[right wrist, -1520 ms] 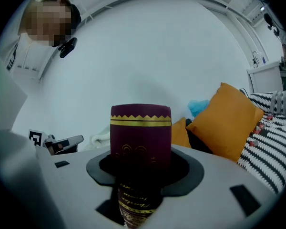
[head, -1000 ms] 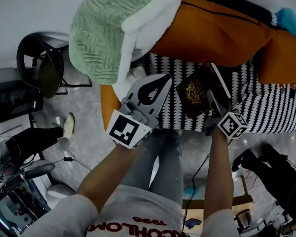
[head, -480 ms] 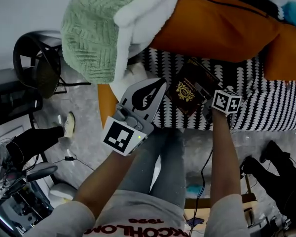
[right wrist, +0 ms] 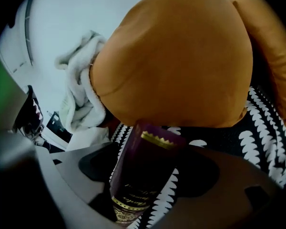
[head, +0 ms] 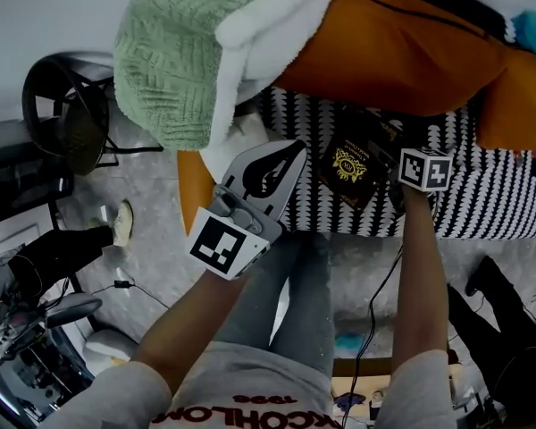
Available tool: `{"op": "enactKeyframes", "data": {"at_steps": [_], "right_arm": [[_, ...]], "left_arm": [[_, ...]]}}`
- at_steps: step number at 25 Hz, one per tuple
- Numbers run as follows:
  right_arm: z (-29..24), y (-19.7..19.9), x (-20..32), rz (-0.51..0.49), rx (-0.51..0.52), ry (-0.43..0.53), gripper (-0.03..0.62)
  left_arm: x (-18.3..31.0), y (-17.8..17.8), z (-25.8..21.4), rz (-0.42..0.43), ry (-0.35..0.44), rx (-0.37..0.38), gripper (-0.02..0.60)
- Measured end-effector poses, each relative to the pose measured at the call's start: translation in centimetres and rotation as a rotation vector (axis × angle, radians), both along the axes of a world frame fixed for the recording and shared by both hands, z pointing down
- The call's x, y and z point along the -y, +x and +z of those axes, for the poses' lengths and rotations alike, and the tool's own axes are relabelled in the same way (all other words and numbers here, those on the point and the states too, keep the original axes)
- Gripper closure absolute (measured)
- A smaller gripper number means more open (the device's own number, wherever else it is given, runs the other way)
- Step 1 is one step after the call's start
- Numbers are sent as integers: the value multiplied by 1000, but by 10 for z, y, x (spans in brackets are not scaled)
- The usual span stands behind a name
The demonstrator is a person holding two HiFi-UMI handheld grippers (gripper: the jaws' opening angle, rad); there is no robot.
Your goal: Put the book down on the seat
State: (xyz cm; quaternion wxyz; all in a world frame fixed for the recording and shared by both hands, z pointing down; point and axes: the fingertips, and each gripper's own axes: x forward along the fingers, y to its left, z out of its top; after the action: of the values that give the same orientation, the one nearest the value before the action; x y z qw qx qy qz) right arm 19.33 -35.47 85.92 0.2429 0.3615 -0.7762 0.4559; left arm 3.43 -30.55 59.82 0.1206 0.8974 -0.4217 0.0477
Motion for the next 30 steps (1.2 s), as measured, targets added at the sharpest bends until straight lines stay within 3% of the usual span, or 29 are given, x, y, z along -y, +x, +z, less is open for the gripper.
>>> {"op": "enactKeyframes", "data": {"at_steps": [2,9,10,12,14,15,22,30], "right_arm": [[-9,7,9,6,4,8,232],[-27,41,24,72,-164,172,238],[-30,41,23,80,-173,188,270],[-40,45,23,113,-195,239,451],[-49,46,24,158,-189,285,540],[-53,46,24,179,-177,309,553],[-101,50,20,285,-164,499,566],[-198,66,12,329,-145,648,568]], "left_arm": [[5,-2,1,-3,-2,5,566],[4,-9,8,-16,-21,-27,566],[4,-9,6,-16,-21,-30,565],[6,-8,2,-13,-19,-34,565],[8,-7,0,-11,-17,-38,566],[9,-6,-1,-10,-18,-43,566],[14,-3,-19,-17,7,-44,565],[26,-7,-59,-23,66,-27,566]]}}
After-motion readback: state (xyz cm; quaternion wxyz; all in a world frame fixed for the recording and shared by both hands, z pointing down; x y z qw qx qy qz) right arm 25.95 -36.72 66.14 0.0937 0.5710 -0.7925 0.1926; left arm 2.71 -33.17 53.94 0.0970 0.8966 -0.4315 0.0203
